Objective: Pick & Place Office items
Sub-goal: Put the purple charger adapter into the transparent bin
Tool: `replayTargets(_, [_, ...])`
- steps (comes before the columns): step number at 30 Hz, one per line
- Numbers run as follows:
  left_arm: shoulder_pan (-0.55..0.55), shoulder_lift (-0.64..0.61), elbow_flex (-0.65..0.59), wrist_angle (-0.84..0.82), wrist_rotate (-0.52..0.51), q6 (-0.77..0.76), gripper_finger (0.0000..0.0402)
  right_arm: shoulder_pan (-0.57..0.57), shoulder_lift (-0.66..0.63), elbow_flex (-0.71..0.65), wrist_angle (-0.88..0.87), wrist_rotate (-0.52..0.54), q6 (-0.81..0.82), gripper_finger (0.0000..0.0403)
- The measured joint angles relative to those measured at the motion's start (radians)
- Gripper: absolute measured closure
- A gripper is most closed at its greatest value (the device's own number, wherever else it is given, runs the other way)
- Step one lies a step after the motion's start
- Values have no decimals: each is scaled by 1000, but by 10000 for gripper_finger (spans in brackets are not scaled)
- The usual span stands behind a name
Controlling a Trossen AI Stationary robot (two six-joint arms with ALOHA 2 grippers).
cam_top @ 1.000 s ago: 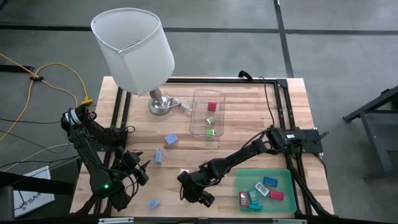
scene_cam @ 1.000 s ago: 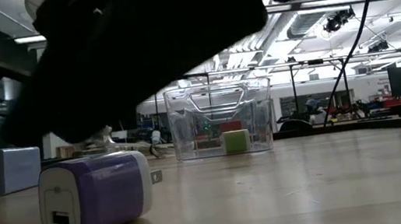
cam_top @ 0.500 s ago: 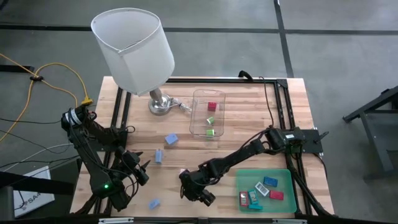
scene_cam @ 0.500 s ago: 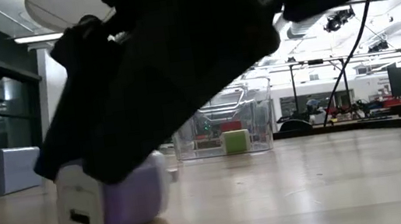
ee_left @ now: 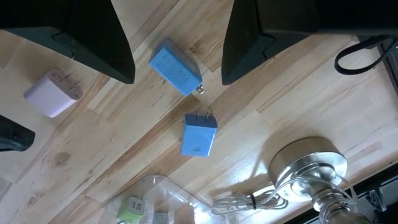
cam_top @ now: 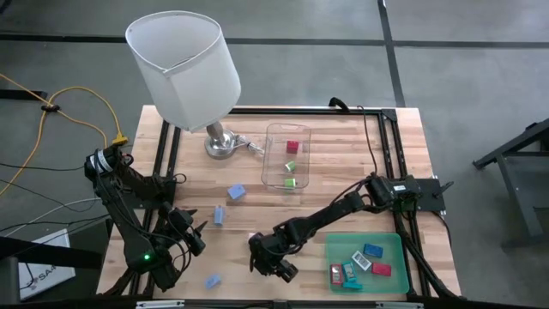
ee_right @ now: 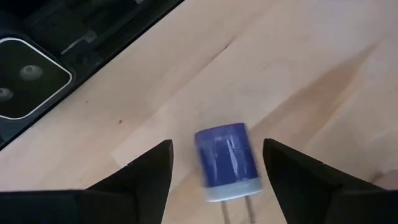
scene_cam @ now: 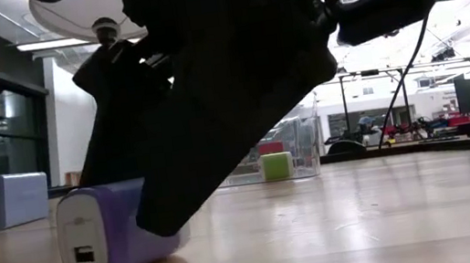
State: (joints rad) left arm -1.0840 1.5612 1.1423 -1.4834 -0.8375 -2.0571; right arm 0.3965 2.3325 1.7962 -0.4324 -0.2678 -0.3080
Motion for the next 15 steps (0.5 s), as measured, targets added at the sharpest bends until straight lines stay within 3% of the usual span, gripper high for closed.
replayTargets(15, [0,0,0,0,0,0,170,-6,0,-11,3,3,-10,176])
